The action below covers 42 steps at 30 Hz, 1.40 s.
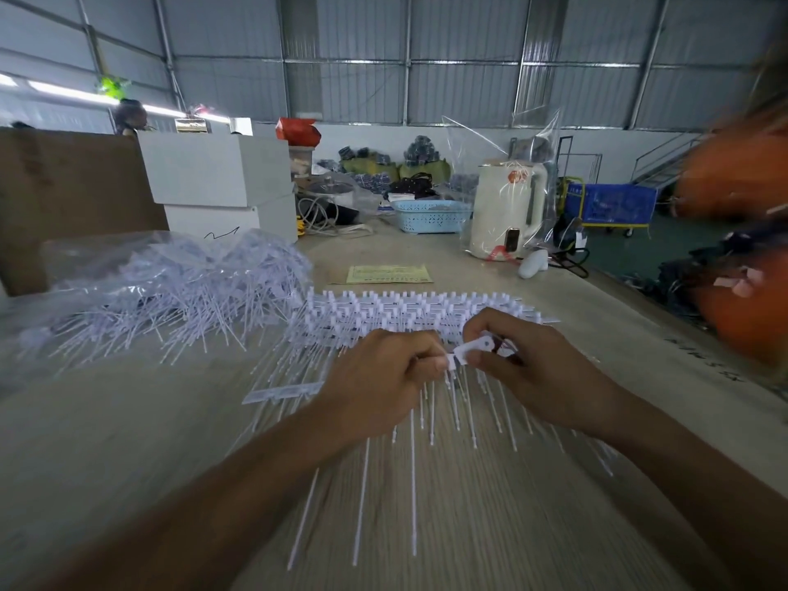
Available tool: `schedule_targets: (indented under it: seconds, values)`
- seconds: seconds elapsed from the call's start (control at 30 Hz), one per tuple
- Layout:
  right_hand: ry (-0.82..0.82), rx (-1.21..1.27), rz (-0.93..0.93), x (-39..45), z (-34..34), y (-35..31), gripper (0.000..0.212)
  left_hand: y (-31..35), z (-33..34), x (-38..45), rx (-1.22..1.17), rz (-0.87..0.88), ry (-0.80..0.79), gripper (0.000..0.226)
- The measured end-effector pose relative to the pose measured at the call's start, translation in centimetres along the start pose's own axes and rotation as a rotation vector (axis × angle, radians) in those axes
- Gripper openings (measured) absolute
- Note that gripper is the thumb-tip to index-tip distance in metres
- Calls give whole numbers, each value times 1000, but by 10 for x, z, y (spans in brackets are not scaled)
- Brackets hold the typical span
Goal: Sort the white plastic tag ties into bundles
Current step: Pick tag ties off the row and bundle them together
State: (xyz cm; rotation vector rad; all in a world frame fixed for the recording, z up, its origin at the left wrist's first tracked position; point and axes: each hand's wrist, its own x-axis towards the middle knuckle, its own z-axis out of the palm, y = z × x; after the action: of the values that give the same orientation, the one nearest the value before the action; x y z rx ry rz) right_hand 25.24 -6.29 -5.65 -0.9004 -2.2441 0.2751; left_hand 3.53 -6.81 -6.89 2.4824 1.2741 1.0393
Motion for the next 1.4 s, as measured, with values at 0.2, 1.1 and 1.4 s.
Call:
schedule_targets:
  seconds: [0.2,1.1,1.4]
  values:
    - [75,-75,24,1,0,2,11,-2,0,-2,11,14,-19,9]
    - [-20,599,516,2,13,-22,24,8,5,-1,-168,24,151,16]
    - [-61,797,470,0,15,-22,14,7,3,-2,-307,8,120,19]
